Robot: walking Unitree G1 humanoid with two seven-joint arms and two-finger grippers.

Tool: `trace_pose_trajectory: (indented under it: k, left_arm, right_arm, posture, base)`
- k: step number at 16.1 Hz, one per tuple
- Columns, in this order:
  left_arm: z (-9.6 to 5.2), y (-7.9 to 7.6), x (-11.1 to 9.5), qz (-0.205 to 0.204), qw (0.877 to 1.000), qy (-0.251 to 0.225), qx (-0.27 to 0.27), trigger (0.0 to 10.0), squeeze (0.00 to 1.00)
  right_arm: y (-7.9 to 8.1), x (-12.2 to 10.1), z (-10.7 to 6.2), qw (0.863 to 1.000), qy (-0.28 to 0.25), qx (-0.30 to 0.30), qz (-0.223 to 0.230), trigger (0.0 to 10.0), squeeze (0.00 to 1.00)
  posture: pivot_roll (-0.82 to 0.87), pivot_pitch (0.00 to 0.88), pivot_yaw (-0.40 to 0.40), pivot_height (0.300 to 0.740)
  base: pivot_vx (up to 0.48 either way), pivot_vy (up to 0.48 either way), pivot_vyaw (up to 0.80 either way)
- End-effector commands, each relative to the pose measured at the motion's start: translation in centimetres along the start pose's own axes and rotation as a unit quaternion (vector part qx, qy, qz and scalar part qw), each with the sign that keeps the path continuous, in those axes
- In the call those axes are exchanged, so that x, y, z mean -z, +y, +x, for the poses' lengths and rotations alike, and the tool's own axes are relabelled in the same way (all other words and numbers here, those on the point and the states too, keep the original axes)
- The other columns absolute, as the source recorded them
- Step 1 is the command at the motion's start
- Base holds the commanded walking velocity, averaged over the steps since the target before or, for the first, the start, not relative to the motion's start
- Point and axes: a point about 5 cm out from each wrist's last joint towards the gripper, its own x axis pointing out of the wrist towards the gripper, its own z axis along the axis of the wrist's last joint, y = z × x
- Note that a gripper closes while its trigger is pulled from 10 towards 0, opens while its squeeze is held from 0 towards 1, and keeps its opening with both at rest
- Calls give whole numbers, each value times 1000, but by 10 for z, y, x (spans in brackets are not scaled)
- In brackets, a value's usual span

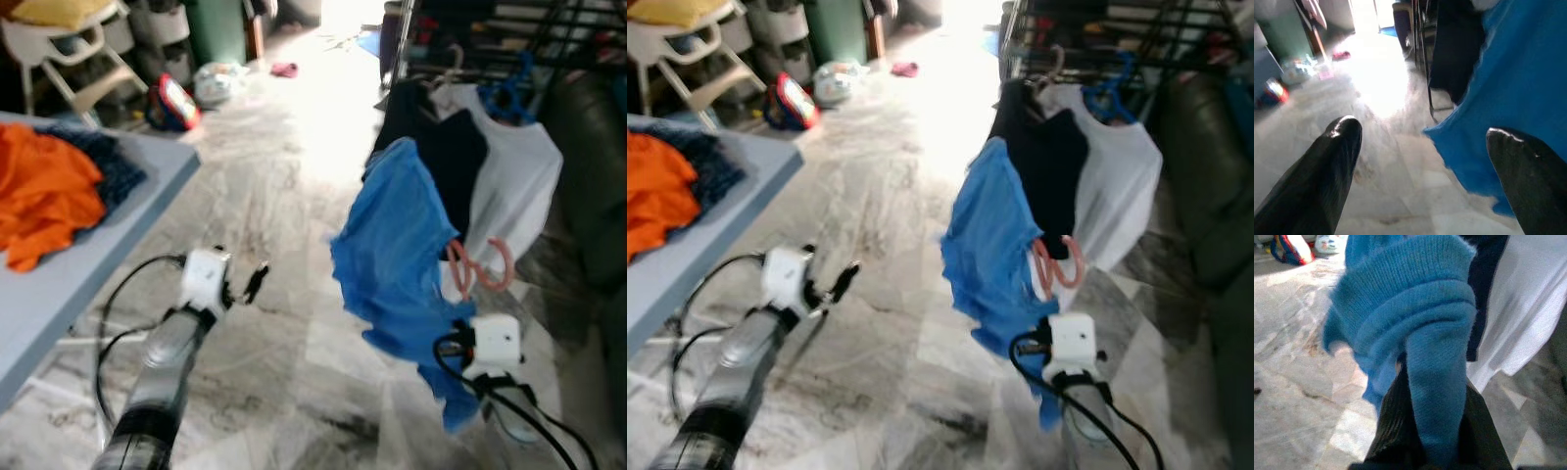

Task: Hang hanger

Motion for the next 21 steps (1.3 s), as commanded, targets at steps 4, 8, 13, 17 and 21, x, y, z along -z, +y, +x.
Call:
trace_pose_trajectory:
  k: [4,8,13,17,21]
  left_arm:
    - [-30,18,-4,11,995,-15,-103,10000,0]
    - [17,11,-57,21,995,-97,-27,10000,0]
    - [31,18,-65,73,993,-90,-27,10000,0]
    - [-4,22,-19,21,988,-33,-151,10000,0]
    - [-14,27,-10,36,982,-16,-182,10000,0]
  right_arm:
    - [-1,-17,-12,999,-21,12,-27,10000,0]
    - [10,-16,-14,1000,14,7,-15,10000,0]
    - [16,-28,-5,1000,2,-5,-13,10000,0]
    - [11,-25,-14,999,14,40,-7,10000,0]
    - [3,-23,-17,997,23,70,1,10000,0]
  posture:
    - [-16,110,34,740]
    - [0,110,-13,740]
    - [-16,105,-6,740]
    - [-33,104,28,740]
    - [-29,112,32,740]
  base:
    - [0,0,0]
    - [0,0,0]
    - [0,0,0]
    - [0,0,0]
    - [0,0,0]
